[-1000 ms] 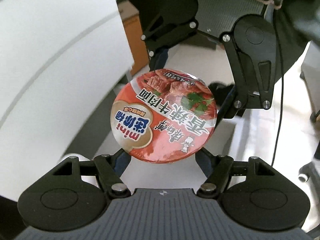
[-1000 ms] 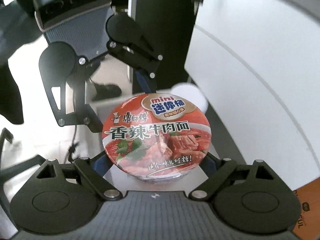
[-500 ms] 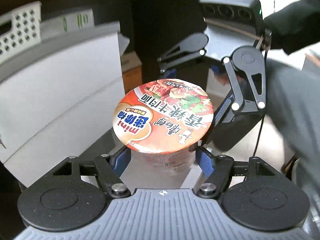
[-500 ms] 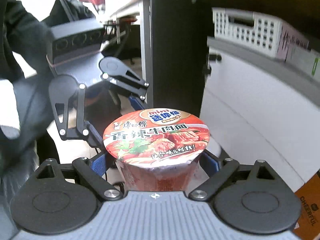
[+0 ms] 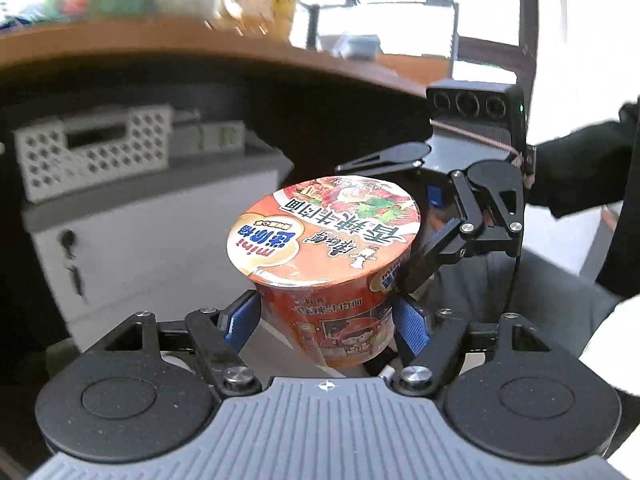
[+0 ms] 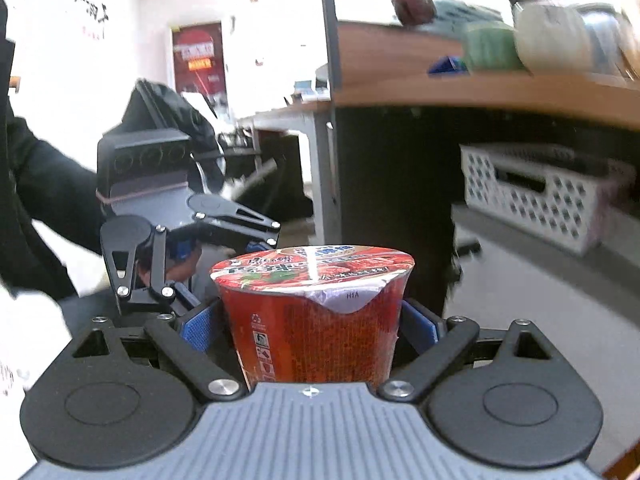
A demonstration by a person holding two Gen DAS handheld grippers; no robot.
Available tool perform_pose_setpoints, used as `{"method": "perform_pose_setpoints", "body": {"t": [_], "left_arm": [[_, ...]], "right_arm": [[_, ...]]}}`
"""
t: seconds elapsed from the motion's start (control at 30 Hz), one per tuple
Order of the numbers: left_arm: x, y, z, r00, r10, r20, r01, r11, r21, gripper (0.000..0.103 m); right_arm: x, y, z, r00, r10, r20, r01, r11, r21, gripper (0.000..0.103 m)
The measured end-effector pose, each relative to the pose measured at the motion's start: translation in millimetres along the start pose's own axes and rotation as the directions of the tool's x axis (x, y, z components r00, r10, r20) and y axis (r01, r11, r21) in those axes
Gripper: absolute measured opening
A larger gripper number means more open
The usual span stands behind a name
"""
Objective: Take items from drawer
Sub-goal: 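Lift both held noodle cups out of the drawer and carry them toward the desk, then lower the left tool's cup onto the wooden desk while the right tool lowers its cup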
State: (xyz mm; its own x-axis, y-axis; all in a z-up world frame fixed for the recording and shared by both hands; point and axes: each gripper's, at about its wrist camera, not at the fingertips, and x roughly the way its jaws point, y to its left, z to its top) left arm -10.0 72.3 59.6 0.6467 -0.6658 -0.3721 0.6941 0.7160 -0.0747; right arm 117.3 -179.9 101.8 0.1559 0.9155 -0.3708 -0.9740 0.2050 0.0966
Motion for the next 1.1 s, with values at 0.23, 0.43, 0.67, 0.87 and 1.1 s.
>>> {"method": "perform_pose_setpoints", "body": {"t": [0.23, 0.43, 0.67, 0.87, 1.1], "left_arm": [[-39, 26, 46, 0.993, 0.099, 0.070, -0.094, 0.993, -0.065, 0.075], [-84, 59, 82, 0.982, 0.153, 0.115, -0.144, 0.986, -0.086, 0.077], [-119, 105, 128, 0.971, 0.208, 0.118, -0.207, 0.978, -0.025, 0.078], [-140, 143, 161, 0.961, 0.231, 0.154, -0.230, 0.973, -0.026, 0.078], [-143, 173, 190, 0.946, 0.279, 0.167, -0.287, 0.958, 0.027, 0.079]], "right_arm": [[25, 2, 70, 0.992, 0.059, 0.110, -0.057, 0.998, -0.023, 0.096], [56, -3, 128, 0.985, 0.080, 0.153, -0.072, 0.996, -0.059, 0.096], [96, -21, 188, 0.975, 0.072, 0.209, -0.053, 0.994, -0.094, 0.096], [122, -41, 226, 0.953, 0.048, 0.301, -0.029, 0.997, -0.068, 0.097], [152, -63, 241, 0.938, -0.039, 0.345, 0.029, 0.999, 0.032, 0.098]]}}
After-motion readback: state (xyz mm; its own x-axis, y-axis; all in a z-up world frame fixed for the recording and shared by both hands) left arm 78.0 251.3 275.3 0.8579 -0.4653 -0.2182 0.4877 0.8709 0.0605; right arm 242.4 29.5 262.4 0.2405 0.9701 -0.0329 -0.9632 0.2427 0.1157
